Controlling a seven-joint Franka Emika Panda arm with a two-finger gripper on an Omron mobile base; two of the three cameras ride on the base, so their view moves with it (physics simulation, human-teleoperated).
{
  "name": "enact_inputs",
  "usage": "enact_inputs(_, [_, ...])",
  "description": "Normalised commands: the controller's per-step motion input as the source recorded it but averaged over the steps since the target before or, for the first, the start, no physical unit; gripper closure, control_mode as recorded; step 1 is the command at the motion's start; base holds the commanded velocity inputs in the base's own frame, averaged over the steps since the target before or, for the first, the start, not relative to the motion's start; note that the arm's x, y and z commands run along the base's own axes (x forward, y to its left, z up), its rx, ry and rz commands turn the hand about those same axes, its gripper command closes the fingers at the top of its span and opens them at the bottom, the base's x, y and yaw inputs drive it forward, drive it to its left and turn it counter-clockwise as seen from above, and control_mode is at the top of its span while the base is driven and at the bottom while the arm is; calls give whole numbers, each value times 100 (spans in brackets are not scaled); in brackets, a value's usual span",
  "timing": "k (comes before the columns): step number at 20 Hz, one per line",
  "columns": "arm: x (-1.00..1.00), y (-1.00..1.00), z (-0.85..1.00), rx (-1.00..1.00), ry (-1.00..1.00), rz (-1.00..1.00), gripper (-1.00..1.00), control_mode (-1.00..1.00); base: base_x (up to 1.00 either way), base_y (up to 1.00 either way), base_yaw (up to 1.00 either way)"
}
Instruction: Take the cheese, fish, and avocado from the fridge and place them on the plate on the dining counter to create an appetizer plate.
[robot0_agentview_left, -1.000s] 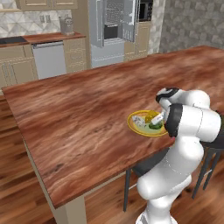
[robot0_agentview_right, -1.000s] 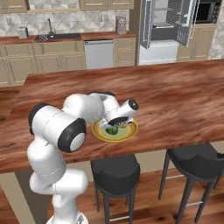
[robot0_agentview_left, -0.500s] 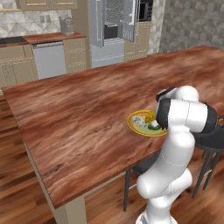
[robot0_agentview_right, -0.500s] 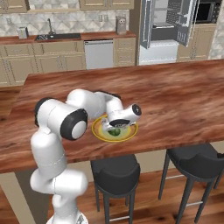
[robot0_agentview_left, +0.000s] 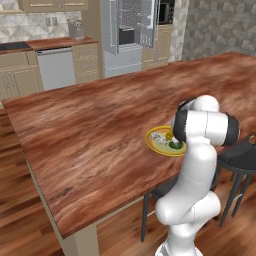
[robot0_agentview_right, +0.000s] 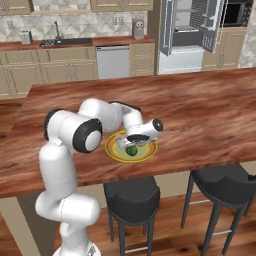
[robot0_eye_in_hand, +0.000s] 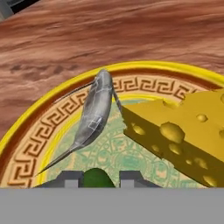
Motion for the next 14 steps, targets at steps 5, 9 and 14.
enact_inputs(5, [1, 0, -7, 0, -1, 0, -100, -100, 0, 0, 0])
enact_inputs(9, [-36, 0, 29, 0, -3, 0, -100, -100, 0, 0, 0])
enact_inputs(14, [-51, 9, 90, 0, -6, 0, -100, -100, 0, 0, 0])
